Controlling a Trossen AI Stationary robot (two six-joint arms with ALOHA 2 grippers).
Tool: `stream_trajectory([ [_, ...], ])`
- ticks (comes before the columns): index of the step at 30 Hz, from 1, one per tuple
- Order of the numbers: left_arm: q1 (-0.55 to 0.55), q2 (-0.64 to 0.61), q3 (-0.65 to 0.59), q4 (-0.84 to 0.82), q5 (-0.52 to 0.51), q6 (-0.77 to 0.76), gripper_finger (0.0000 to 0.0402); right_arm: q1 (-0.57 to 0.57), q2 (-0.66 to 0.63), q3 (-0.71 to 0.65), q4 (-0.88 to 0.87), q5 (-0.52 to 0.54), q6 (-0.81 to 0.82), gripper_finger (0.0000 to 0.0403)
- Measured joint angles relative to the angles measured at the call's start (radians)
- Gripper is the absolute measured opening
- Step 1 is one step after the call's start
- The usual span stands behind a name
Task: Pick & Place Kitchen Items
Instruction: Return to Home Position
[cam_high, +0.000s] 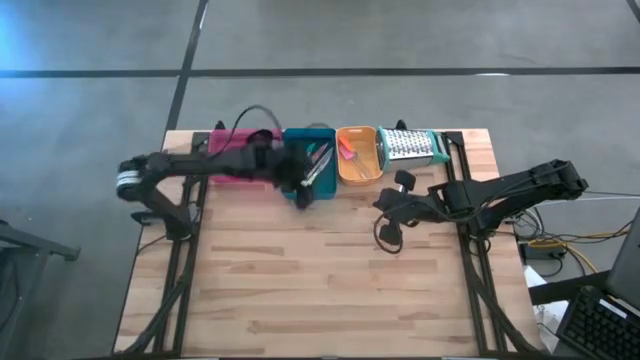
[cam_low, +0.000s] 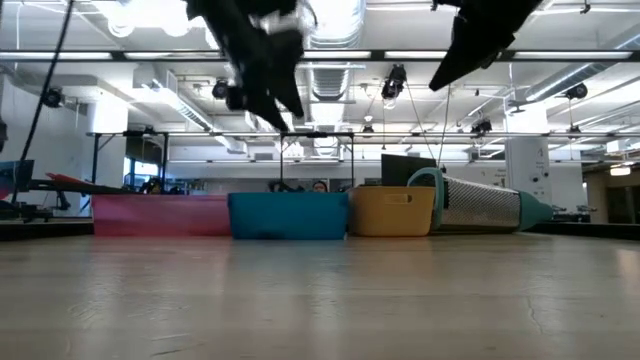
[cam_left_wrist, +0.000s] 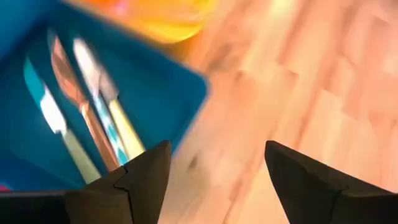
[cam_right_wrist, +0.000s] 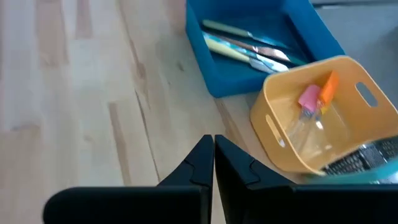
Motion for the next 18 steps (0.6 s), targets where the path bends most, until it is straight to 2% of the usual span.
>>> stream_trajectory([
  [4,-0.226,-0.105,-0.099,0.082,-0.24,0.061,0.0263,0.038,0.0,-0.007,0.023,-0.002,0.007,0.0008],
  [8,-0.494,-0.219,-0.274,0.222,-0.478,0.161,0.0263,0.119,-0.01,-0.059,0.045,0.0,0.045,0.0008],
  [10,-0.621,-0.283,-0.366,0.306,-0.545,0.208,0.0264,0.174,-0.03,-0.097,0.049,0.012,0.063,0.0008],
  [13,-0.795,-0.385,-0.485,0.369,-0.575,0.295,0.0264,0.262,-0.092,-0.171,0.095,0.083,0.102,0.0008],
  [15,-0.892,-0.457,-0.554,0.437,-0.612,0.295,0.0265,0.312,-0.148,-0.235,0.192,0.127,0.096,0.0008],
  [18,-0.993,-0.572,-0.651,0.543,-0.703,0.327,0.0265,0.353,-0.244,-0.342,0.376,0.114,0.004,0.0008],
])
